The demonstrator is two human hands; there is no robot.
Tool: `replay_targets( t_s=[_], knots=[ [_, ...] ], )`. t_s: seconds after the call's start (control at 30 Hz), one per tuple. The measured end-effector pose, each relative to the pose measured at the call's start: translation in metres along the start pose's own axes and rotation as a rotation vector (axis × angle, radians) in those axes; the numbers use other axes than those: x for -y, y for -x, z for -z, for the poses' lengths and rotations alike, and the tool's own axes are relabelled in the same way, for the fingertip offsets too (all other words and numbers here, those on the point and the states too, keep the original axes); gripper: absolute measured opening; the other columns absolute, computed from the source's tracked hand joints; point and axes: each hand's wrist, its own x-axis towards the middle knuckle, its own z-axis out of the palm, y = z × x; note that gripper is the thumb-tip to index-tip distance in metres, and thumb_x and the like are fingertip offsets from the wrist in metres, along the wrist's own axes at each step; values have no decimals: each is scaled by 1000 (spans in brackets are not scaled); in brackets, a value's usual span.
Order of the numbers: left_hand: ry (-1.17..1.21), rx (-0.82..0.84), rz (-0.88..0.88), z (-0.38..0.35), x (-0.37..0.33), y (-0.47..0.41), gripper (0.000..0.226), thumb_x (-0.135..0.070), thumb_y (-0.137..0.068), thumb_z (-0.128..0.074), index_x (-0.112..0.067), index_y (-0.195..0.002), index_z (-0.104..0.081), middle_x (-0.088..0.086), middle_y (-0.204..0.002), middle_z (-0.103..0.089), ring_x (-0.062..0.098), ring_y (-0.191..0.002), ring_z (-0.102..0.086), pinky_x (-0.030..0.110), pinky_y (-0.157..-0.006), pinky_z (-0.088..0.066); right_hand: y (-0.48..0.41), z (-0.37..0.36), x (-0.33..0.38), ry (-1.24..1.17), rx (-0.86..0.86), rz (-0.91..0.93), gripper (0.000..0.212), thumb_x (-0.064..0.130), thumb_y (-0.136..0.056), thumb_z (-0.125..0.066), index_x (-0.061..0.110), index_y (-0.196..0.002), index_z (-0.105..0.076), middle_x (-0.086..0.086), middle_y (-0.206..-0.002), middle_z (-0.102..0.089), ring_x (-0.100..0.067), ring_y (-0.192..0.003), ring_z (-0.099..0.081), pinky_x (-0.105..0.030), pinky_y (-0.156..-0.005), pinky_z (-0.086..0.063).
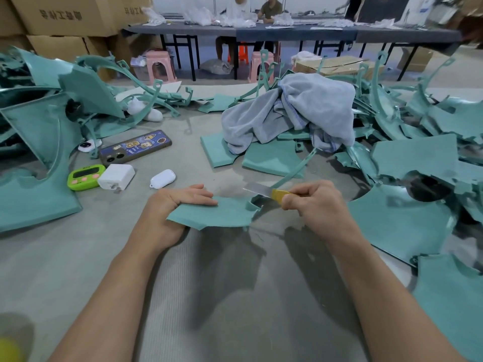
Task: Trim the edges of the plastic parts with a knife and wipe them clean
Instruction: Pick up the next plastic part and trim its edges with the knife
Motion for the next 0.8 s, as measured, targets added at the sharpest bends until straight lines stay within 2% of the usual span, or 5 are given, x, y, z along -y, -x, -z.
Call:
replay_targets(
  t_s=[0.13, 0.23, 0.33, 0.53, 0.8],
  knots=[
    [84, -1, 46, -1, 3, -3, 48, 37, -70, -60, 5, -102, -74, 1, -104, -72, -2, -121, -54, 6, -83, -46, 3, 3, 2, -84, 225, 21, 11, 10, -80, -77, 12, -70, -78, 4, -50, -50, -11, -50, -40, -26, -51, -34],
    [11, -2, 4, 1, 4, -2, 53, 33, -70, -64, -9, -99, -78, 2, -107, -74, -2, -122, -56, 11, -92, -47, -1, 3, 0, 82, 67, 22, 13, 14, -81, -77, 18, -68, -78, 12, -46, -52, -5, -42, -39, -20, -44, -34],
    [-54, -9, -45, 4, 7, -1, 58, 30, -68, -67, -20, -95, -79, 2, -109, -74, 0, -121, -59, 18, -102, -45, 0, 4, -1, -69, 112, 22, 13, 10, -80, -77, 14, -67, -77, 9, -46, -46, -6, -43, -33, -20, -44, -30],
    [-60, -28, -51, 3, 6, 0, 49, 29, -69, -69, -11, -96, -81, 0, -105, -74, 2, -118, -60, 9, -96, -44, 1, -5, -2, 65, -84, 71, 26, 17, -84, -76, 38, -66, -76, 14, -48, -57, -4, -47, -44, -16, -44, -33],
    [-146, -43, -111, 6, 4, 2, 64, 25, -72, -68, -35, -91, -77, -11, -102, -75, 1, -114, -64, 12, -99, -44, 2, -3, -10, 238, -282, 90, 19, 22, -89, -66, 12, -76, -75, 4, -59, -61, -8, -47, -44, -26, -44, -36]
  ],
)
